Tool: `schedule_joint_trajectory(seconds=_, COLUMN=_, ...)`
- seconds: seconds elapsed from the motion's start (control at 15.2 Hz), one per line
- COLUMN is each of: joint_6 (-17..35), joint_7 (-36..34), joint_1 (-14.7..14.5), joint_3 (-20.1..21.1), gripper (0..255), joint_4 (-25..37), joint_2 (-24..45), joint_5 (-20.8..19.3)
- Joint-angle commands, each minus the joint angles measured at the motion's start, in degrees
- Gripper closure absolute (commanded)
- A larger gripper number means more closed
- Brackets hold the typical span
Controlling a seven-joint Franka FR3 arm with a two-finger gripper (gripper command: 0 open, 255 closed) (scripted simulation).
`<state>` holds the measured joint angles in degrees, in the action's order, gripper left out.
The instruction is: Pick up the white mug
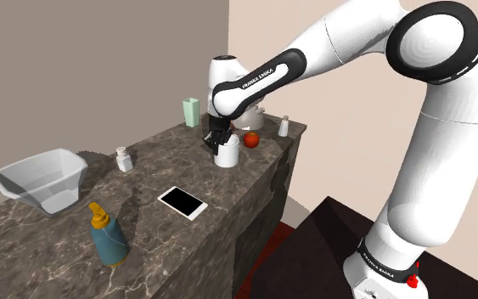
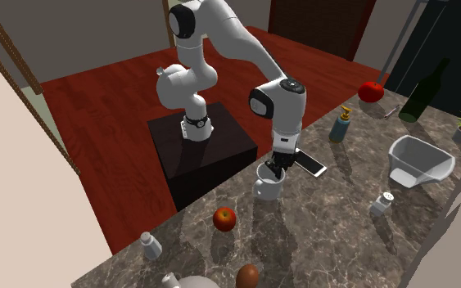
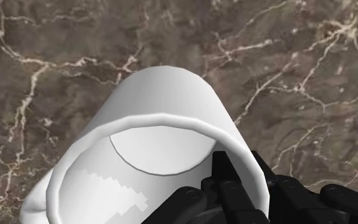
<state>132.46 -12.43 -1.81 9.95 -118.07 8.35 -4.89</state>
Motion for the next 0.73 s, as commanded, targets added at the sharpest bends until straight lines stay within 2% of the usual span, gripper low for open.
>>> schedule_joint_trajectory(seconds=0.0, joint_6=-1.37, joint_7=0.19, joint_1=0.02, joint_3=0.07, gripper=255, joint_4=0.58, joint_2=-0.81, joint_5=0.27)
schedule_joint_trajectory(seconds=0.53, joint_6=-7.1, joint_7=0.93, joint_1=0.11, joint_3=0.18, gripper=255, joint_4=3.81, joint_2=-3.38, joint_5=1.14)
schedule_joint_trajectory(seconds=0.66, joint_6=-7.21, joint_7=0.95, joint_1=0.11, joint_3=0.19, gripper=255, joint_4=3.88, joint_2=-3.42, joint_5=1.15)
